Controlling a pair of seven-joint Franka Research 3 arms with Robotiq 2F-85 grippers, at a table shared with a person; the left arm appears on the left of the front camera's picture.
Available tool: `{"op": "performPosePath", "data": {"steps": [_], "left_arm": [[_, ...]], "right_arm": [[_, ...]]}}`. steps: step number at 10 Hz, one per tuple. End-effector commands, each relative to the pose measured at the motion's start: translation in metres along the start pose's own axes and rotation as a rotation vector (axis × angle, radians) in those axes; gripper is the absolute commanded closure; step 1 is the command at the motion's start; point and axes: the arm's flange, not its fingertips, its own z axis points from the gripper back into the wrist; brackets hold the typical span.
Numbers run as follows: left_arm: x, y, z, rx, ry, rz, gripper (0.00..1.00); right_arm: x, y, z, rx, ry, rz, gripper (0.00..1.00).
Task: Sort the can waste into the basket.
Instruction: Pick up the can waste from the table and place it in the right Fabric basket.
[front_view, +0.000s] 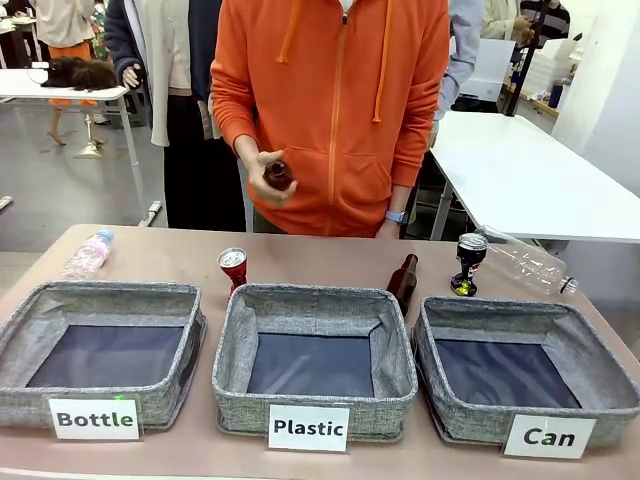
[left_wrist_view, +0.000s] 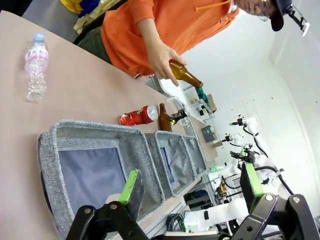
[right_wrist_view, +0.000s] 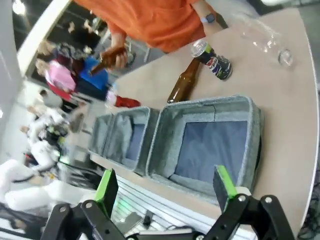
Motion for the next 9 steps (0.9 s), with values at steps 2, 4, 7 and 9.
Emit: {"op": "performPosePath", "data": {"steps": [2,4,7,9], "left_arm": [[0.000,0.000,0.003,-0.014,0.001,-0.028,0.00],[0.000,0.000,0.003,-0.014,0.001,-0.028,0.00],[0.000,0.000,0.003,-0.014,0.001,-0.028,0.00],[0.000,0.000,0.003,-0.014,0.001,-0.028,0.00]], "right_arm": [[0.035,0.011,-0.072,-0.135,0.087,0.314,0.00],[0.049,0.007,-0.123,-0.179,0.211,0.491,0.00],[0.045,0.018,-0.158,-0.277,0.317,0.528,0.00],[0.049,0.020,-0.151,-0.185,0.299,0.526,0.00]]}}
